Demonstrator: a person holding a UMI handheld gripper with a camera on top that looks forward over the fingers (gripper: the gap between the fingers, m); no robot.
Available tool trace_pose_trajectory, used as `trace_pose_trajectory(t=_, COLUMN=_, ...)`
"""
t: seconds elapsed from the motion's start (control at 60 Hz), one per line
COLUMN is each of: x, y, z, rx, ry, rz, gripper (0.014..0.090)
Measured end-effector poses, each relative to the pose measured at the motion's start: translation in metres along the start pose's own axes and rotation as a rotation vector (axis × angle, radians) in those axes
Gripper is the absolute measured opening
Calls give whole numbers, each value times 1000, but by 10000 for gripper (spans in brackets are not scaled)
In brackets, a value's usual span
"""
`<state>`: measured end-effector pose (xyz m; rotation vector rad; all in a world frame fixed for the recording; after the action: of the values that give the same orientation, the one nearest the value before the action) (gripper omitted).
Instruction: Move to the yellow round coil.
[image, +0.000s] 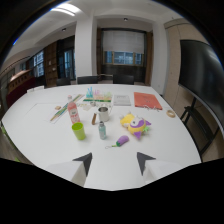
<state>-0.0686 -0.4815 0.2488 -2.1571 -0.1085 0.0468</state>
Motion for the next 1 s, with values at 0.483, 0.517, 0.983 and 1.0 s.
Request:
trace_pose_trajectory(t=0.483, x=134, y=36, z=18, rx=-45, ry=162, rz=12, gripper=847)
trace_pose_trajectory(t=0.517, x=155, y=37, z=23, rx=-52, ry=173, rz=12, gripper=852)
trace_pose_trajectory(t=0.983, x=441, y=-11, z=231, rx=-121, ry=213, rz=49, gripper=852)
trace_pose_trajectory(t=1.0, x=450, y=-13, z=240, rx=-121, ry=214, rz=45, gripper=852)
